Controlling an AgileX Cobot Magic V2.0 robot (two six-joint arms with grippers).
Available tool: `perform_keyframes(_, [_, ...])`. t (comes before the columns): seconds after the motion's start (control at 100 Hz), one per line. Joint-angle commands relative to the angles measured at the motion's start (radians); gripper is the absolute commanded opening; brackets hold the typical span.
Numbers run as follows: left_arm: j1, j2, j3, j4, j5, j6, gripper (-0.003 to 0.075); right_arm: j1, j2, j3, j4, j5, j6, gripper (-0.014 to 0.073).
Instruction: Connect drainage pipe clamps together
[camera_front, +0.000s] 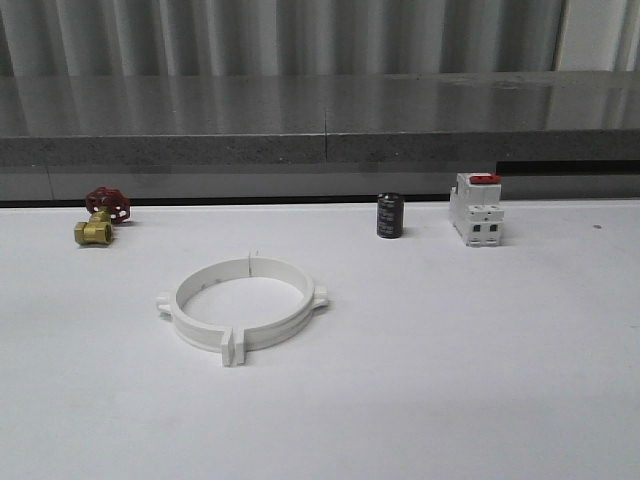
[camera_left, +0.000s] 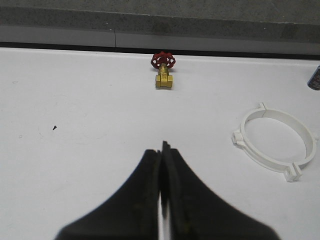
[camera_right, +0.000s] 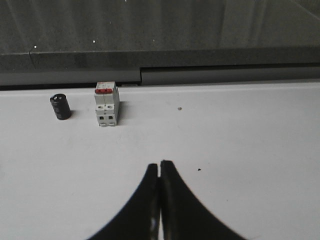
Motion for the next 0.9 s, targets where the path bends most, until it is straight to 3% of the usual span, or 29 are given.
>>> perform_keyframes(0.0, [0.002, 0.008, -0.027, -0.005, -0.079, 0.001, -0.0020, 0.007, -0.040, 0.075, -0.009, -0.215, -0.008, -0.0067])
perform_keyframes(0.18, [0.002, 0.008, -0.027, -0.005, -0.079, 0.001, -0.0020, 0.046, -0.132, 0.238, -0.008, -0.332, -0.008, -0.0067])
perform_keyframes(0.42, [0.002, 0.008, -0.027, -0.005, -0.079, 0.001, -0.0020, 0.067, -0.218, 0.333, -0.008, -0.446, -0.008, -0.0067])
perform_keyframes(0.89, [0.002, 0.008, -0.027, -0.005, -0.079, 0.001, -0.0020, 0.067, -0.258, 0.332, -0.008, -0.499, -0.008, -0.0067])
